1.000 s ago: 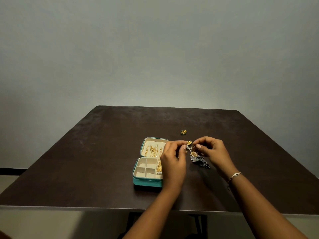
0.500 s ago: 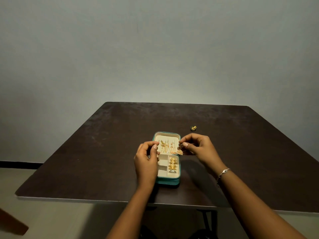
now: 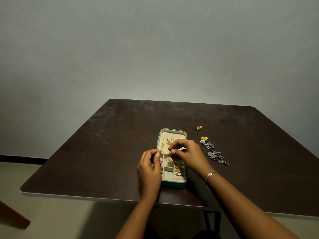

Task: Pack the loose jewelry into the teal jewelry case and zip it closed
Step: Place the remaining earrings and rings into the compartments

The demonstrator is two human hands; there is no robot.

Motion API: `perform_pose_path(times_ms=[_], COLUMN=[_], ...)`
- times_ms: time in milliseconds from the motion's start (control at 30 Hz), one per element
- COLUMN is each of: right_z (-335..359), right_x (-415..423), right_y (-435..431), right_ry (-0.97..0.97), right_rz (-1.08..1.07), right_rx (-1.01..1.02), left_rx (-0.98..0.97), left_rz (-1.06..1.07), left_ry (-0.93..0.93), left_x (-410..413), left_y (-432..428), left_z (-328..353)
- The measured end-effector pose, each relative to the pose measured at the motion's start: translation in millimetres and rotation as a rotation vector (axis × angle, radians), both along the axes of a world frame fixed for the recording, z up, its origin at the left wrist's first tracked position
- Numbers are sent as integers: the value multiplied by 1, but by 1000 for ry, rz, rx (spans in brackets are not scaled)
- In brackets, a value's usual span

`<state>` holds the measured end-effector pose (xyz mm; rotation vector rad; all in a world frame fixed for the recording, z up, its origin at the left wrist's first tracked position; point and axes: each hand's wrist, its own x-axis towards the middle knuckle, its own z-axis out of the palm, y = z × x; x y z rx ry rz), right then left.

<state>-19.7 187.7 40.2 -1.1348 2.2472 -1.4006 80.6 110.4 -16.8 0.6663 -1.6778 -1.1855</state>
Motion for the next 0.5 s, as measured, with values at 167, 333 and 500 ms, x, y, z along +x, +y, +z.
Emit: perform_pose_path(times_ms=[167, 333, 500], right_z=[-3, -2, 0], right_x=[4, 7, 5], right_y=[-9, -13, -20], right_ry=[174, 354, 342], right_rz=[-3, -14, -100], right_rx=[125, 274, 347], left_rx=[-47, -28, -25], left_rz=[3, -22, -28], left_ry=[14, 30, 25], left_x=[2, 4, 4], left_y=[2, 2, 1], left_z=[2, 1, 0])
